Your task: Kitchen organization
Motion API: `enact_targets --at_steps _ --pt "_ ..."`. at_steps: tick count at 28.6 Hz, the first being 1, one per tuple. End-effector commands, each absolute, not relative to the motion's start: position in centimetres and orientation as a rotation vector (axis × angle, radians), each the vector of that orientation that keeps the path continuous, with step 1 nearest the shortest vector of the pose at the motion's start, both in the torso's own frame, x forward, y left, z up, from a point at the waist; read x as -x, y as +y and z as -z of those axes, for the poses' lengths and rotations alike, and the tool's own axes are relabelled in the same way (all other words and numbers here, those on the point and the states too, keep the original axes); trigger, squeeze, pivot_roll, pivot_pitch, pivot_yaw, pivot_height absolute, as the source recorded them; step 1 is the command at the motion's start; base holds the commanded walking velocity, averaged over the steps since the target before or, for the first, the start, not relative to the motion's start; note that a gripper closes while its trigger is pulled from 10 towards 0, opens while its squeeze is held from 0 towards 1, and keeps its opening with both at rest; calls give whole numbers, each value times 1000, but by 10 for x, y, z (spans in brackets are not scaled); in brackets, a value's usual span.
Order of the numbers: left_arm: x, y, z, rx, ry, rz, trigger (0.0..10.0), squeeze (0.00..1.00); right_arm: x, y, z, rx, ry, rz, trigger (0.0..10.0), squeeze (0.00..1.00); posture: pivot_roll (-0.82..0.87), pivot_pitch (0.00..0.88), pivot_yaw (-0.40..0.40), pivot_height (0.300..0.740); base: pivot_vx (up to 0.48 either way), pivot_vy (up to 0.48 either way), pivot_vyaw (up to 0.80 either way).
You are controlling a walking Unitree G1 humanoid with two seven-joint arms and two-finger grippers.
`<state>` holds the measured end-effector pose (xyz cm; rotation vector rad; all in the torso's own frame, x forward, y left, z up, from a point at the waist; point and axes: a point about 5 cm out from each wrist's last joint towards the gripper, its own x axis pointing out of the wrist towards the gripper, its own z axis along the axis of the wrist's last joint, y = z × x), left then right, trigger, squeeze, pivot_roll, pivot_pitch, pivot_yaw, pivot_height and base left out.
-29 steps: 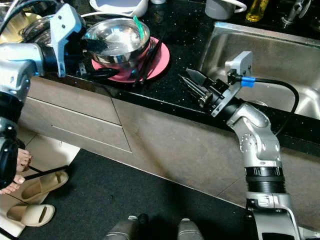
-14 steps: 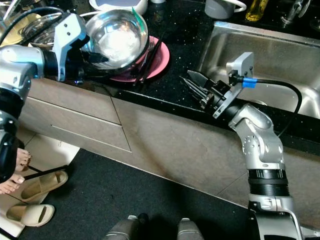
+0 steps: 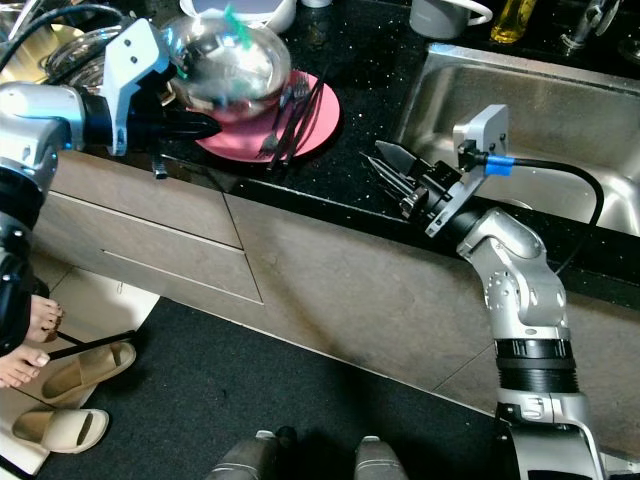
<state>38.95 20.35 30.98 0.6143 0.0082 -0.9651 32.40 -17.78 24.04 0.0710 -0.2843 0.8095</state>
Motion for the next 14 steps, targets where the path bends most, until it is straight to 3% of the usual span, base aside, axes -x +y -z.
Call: enact_targets --at_steps 1,5,6,7,8,9,10,14 --pt "-389 209 -316 -619 2 952 0 0 -323 -176 -242 -76 -290 -816 10000 0 -37 179 -24 740 0 0 0" --pt "-389 208 -319 -611 -32 939 0 0 -323 -175 -241 -78 -289 -818 10000 0 -34 182 -26 740 0 0 0" --pt "-389 207 -324 -601 -71 925 745 0 -323 -174 -241 -81 -290 -818 10000 0 -35 183 -25 740 0 0 0" --pt "-389 206 -329 -592 -110 912 4471 0 -323 -174 -241 -81 -289 -818 10000 0 -35 184 -26 740 0 0 0" --pt "-389 205 -333 -585 -134 904 4471 0 -323 -174 -241 -80 -289 -818 10000 0 -35 184 -26 740 0 0 0" --pt "-389 204 -338 -590 -161 884 10000 208 -323 -174 -241 -82 -290 -818 10000 0 -35 185 -27 740 0 0 0" --pt "-389 204 -344 -602 -181 874 10000 1000 -323 -174 -241 -82 -291 -818 10000 0 -34 185 -28 740 0 0 0" --pt "-388 207 -356 -686 -191 832 10000 1000 -324 -173 -241 -84 -292 -818 10000 0 -32 185 -27 740 0 0 0"
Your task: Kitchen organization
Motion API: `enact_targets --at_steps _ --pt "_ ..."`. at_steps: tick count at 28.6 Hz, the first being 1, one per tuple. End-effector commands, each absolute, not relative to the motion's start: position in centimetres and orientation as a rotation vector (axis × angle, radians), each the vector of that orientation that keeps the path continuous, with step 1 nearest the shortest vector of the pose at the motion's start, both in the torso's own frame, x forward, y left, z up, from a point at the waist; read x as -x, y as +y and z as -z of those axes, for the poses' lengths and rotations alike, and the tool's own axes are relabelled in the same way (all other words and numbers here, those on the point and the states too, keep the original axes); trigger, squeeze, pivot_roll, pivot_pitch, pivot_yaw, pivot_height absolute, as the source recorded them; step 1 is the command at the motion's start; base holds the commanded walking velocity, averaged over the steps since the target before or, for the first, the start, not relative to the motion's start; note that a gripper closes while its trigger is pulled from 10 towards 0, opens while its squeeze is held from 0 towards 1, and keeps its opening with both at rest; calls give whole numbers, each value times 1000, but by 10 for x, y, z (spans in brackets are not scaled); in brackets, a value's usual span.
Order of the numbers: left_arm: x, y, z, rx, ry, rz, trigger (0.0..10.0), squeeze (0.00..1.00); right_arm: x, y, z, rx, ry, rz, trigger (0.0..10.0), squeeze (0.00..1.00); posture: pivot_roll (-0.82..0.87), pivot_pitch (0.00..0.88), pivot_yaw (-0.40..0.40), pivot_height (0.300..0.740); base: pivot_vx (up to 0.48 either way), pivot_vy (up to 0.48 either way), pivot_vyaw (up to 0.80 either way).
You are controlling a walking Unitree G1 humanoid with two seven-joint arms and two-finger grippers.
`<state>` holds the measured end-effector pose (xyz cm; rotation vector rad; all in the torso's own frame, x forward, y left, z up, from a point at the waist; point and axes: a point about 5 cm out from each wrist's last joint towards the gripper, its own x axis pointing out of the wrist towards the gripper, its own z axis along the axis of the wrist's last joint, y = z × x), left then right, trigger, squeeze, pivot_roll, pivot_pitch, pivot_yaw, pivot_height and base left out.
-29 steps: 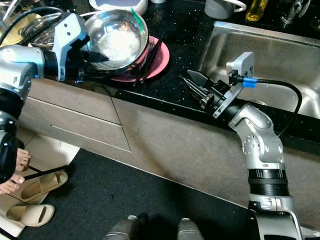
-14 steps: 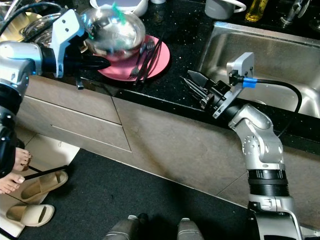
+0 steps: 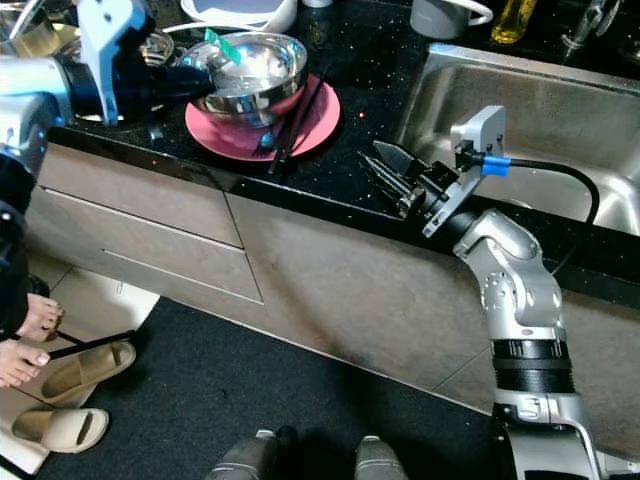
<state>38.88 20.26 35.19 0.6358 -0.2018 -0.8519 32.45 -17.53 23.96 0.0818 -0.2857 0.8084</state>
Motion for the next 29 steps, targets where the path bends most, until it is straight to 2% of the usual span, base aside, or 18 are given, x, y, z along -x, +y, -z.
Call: enact_targets --at_steps 1,8,16,17,18,23,26,29 --pt "-388 208 -355 -710 -179 824 10000 1000 -324 -173 -241 -84 -292 -818 10000 0 -31 186 -27 740 0 0 0" --pt "-389 213 -350 -771 -141 789 10000 1000 -324 -173 -241 -86 -293 -820 10000 0 -30 190 -26 740 0 0 0" --pt "-392 217 -341 -745 -113 750 10000 1000 -320 -173 -242 -86 -290 -821 10000 0 -39 204 -24 740 0 0 0" --pt "-392 217 -343 -737 -134 733 10000 631 -320 -173 -241 -87 -289 -822 10000 0 -39 203 -24 740 0 0 0" --pt "-393 217 -344 -722 -148 725 10000 0 -320 -173 -241 -87 -288 -821 10000 0 -39 203 -24 740 0 0 0" --pt "-393 215 -350 -680 -201 705 10000 0 -321 -172 -240 -91 -289 -821 10000 0 -38 197 -18 740 0 0 0" --pt "-390 202 -375 -552 -388 704 10000 0 -322 -171 -241 -106 -303 -817 10000 0 -36 181 -13 740 0 0 0" --pt "-387 196 -385 -499 -460 728 10000 0 -322 -171 -242 -122 -316 -815 10000 0 -32 174 -9 740 0 0 0"
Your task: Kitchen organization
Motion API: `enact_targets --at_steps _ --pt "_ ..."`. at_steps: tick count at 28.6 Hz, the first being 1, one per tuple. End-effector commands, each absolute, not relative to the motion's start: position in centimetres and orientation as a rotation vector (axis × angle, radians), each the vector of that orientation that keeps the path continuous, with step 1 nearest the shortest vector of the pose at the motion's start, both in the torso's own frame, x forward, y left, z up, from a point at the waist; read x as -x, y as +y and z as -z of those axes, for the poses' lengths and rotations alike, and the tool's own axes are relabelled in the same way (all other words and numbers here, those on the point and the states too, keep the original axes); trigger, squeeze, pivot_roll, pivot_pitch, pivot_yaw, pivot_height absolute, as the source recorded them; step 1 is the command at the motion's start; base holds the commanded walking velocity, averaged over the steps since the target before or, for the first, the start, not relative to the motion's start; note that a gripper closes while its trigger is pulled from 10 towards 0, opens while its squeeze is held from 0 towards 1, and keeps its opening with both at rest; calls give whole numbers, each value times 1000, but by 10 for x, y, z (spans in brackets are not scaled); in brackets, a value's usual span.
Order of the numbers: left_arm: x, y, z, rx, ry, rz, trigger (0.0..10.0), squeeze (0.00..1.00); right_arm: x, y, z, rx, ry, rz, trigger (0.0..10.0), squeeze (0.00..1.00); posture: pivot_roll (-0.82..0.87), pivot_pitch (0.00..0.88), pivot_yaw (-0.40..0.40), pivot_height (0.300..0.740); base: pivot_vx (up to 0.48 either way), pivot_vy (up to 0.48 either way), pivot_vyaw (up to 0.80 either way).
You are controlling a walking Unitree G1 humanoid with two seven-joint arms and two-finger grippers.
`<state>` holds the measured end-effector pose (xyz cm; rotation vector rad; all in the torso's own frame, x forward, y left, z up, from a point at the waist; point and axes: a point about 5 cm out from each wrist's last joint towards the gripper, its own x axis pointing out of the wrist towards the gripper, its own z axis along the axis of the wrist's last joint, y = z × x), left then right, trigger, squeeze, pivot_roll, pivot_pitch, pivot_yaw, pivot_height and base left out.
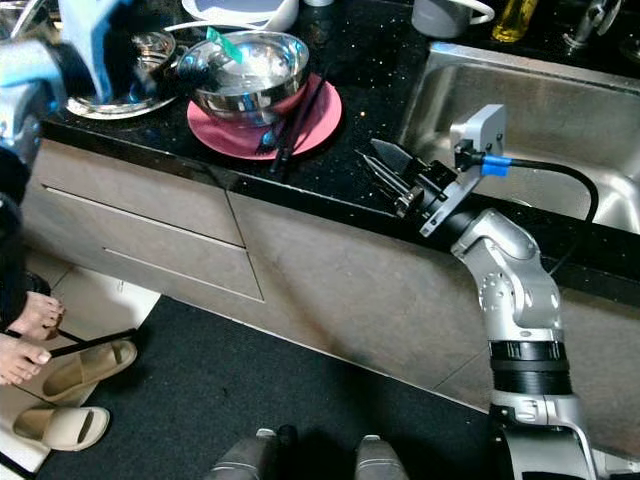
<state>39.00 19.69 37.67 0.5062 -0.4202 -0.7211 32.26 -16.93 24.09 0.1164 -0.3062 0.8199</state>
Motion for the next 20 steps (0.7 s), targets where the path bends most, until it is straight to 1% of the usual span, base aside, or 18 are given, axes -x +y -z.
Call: enact_targets --at_steps 1,5,8,10,14,15,16,18,20 --pt "-386 194 -389 -478 -488 737 10000 0 -322 -171 -243 -131 -323 -814 10000 0 -32 174 -9 740 0 0 0" --pt "-377 177 -404 -363 -655 767 10000 0 -321 -168 -249 -235 -385 -832 10000 0 -22 150 5 740 0 0 0" --pt "-370 168 -400 -315 -727 733 10000 0 -322 -163 -249 -257 -396 -839 10000 0 -17 135 12 740 0 0 0" --pt "-367 163 -395 -295 -743 727 10000 0 -321 -160 -248 -261 -399 -845 10000 0 -17 135 12 740 0 0 0" --pt "-350 148 -369 -214 -778 678 10000 0 -321 -148 -248 -296 -412 -874 10000 0 -3 111 14 740 0 0 0" --pt "-345 144 -361 -176 -778 660 10000 0 -321 -144 -248 -300 -416 -880 10000 0 1 107 14 740 0 0 0" --pt "-345 144 -361 -176 -778 660 10000 0 -321 -144 -248 -300 -416 -880 10000 0 1 107 14 740 0 0 0" --pt "-336 136 -344 -108 -766 618 10000 0 -321 -137 -249 -311 -425 -886 10000 0 7 102 15 740 0 0 0" --pt "-332 133 -338 -87 -754 605 10000 0 -322 -135 -250 -316 -428 -886 10000 0 7 102 15 740 0 0 0"
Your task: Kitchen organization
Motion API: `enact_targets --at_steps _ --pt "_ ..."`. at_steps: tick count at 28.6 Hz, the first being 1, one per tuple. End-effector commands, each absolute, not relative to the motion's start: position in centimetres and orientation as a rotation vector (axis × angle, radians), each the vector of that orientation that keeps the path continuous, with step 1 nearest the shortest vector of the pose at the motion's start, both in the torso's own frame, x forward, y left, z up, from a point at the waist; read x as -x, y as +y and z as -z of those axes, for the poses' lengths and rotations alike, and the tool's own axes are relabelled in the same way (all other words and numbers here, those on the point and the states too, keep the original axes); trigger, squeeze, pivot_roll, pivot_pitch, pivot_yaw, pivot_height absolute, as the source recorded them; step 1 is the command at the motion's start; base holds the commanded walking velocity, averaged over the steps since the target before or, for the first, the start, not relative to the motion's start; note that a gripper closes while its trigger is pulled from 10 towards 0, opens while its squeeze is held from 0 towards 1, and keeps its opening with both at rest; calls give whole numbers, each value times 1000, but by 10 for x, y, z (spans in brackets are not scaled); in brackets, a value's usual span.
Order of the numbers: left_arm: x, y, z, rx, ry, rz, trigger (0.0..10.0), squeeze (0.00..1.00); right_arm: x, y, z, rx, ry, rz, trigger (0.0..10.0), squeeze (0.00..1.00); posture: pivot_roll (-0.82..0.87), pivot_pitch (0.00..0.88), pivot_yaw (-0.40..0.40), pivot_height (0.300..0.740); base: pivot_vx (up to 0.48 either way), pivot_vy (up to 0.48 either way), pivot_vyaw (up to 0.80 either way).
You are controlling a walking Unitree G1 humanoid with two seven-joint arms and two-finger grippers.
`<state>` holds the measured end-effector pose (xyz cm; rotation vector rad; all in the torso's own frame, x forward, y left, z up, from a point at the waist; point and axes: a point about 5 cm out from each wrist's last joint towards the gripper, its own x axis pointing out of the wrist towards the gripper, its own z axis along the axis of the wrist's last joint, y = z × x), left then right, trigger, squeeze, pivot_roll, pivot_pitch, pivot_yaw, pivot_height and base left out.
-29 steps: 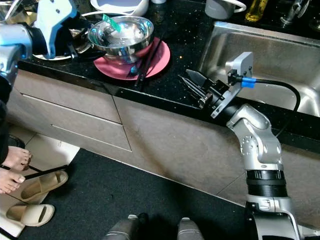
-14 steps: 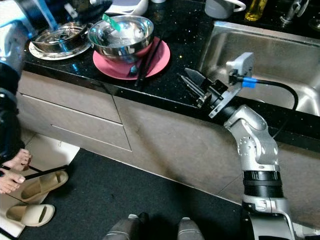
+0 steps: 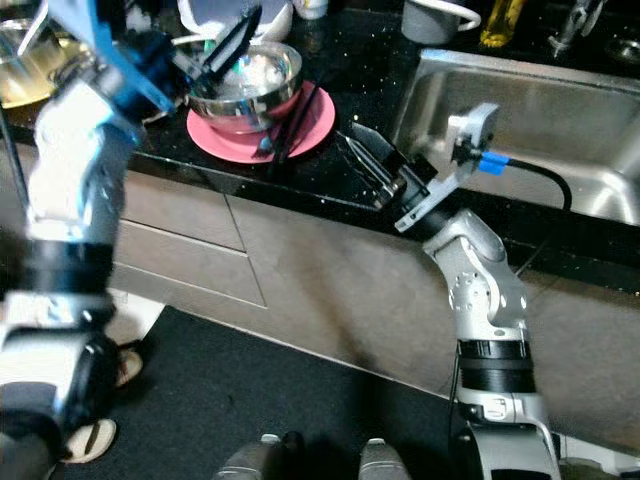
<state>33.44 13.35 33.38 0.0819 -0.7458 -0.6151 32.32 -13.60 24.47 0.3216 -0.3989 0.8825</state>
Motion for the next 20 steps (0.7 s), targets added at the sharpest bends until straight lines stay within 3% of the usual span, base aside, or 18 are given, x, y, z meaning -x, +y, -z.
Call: enact_targets --at_steps 1,7,20 --pt "-328 133 -331 -59 -739 578 10000 0 -322 -132 -250 -322 -433 -885 10000 0 13 98 17 740 0 0 0" --pt "-305 148 -303 -19 -642 422 10000 0 -327 -127 -251 -346 -450 -835 10000 0 29 90 13 740 0 0 0" --pt "-290 148 -291 -13 -573 403 10000 0 -328 -123 -248 -347 -445 -835 10000 0 24 84 10 740 0 0 0"
